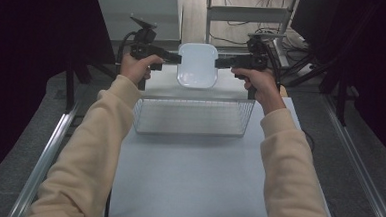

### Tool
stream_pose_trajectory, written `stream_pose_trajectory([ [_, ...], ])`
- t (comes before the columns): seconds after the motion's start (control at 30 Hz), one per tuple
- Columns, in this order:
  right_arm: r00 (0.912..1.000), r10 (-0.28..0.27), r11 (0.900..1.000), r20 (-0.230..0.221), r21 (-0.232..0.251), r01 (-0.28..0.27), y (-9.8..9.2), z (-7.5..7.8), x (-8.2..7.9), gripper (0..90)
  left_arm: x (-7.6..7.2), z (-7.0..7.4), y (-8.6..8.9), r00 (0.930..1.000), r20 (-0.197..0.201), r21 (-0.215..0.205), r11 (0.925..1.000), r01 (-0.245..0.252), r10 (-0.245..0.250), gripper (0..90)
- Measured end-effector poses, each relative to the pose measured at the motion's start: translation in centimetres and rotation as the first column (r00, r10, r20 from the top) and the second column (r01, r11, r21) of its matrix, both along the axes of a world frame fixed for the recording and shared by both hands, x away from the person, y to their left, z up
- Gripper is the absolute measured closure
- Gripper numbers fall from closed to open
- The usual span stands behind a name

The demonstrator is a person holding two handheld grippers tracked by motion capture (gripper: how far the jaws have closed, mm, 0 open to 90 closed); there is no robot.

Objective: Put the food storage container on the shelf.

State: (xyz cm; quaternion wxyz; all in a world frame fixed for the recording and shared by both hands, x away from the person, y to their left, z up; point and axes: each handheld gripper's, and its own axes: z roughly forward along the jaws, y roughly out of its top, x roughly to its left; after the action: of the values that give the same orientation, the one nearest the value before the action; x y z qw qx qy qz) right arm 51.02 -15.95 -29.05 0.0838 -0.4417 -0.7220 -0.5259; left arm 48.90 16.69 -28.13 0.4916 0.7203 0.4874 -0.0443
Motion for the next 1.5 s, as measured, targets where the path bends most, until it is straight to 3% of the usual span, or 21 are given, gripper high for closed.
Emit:
stream_pose_trajectory([
  [0.2, 0.9969, -0.045, 0.999, -0.065, -0.008, 0.045, 0.6, -0.1, 1.6, 74.7, 2.2, -1.0, 0.8, 0.9949, -0.1, -0.078, 0.9969, -0.011, 0.004, 75.3],
  [0.43, 0.9876, -0.081, 0.997, -0.134, -0.009, 0.081, 1.0, -0.6, 2.9, 71.4, 3.9, -2.7, 1.6, 0.9824, -0.186, -0.186, 0.9823, -0.018, -0.017, 72.9],
  [0.67, 0.976, -0.11, 0.994, -0.188, -0.001, 0.112, 1.1, -1.3, 3.3, 69.0, 4.4, -3.8, 1.4, 0.9747, -0.222, -0.196, 0.9805, -0.017, -0.028, 67.2],
  [0.8, 0.9747, -0.113, 0.993, -0.193, -0.001, 0.115, 1.0, -1.4, 3.2, 66.3, 4.2, -3.9, 1.2, 0.9776, -0.209, -0.196, 0.9803, -0.019, -0.023, 66.4],
  [0.87, 0.9762, -0.113, 0.994, -0.185, -0.015, 0.112, 1.2, -1.4, 3.1, 54.1, 3.9, -3.6, 0.7, 0.9838, -0.179, -0.162, 0.9867, -0.017, -0.013, 64.1],
  [0.93, 0.9788, -0.139, 0.99, -0.15, -0.056, 0.132, 1.7, -1.1, 2.6, 41.3, 3.4, -3.2, 0.4, 0.99, -0.141, -0.131, 0.9913, -0.015, -0.004, 56.1],
  [0.97, 0.9818, -0.155, 0.986, -0.109, -0.077, 0.147, 1.9, -0.8, 2.3, 36.5, 3.1, -3.0, 0.3, 0.9922, -0.124, -0.12, 0.9924, -0.026, 0.011, 51.0],
  [1.07, 0.9862, -0.16, 0.983, -0.043, -0.093, 0.155, 2.2, 0.1, 1.0, 30.0, 1.9, -1.8, 0.4, 0.9975, -0.031, -0.078, 0.9948, -0.066, 0.064, 39.6],
  [1.2, 0.9863, -0.161, 0.982, 0.036, -0.093, 0.164, 1.8, 1.1, -0.6, 25.0, -0.2, -0.6, 0.6, 0.9928, 0.069, -0.03, 0.9949, -0.096, 0.098, 33.5],
  [1.23, 0.9869, -0.15, 0.983, 0.059, -0.1, 0.156, 1.6, 1.3, -1.1, 24.1, -0.5, -0.5, 0.6, 0.9923, 0.074, -0.024, 0.995, -0.097, 0.099, 32.7],
  [1.27, 0.9872, -0.144, 0.983, 0.069, -0.107, 0.151, 1.5, 1.4, -1.3, 23.8, -1.2, -0.3, 0.7, 0.9909, 0.099, 0.001, 0.9957, -0.092, 0.092, 32.3],
  [1.33, 0.984, -0.123, 0.982, 0.13, -0.128, 0.139, 0.9, 1.6, -2.4, 23.1, -2.6, -0.2, 0.8, 0.9883, 0.134, 0.043, 0.9958, -0.08, 0.074, 31.3],
  [1.5, 0.9793, -0.088, 0.986, 0.182, -0.123, 0.112, -0.6, 1.3, -5.1, 22.4, -6.2, -0.7, 1.0, 0.9789, 0.198, 0.1, 0.9924, -0.072, 0.051, 29.4],
])
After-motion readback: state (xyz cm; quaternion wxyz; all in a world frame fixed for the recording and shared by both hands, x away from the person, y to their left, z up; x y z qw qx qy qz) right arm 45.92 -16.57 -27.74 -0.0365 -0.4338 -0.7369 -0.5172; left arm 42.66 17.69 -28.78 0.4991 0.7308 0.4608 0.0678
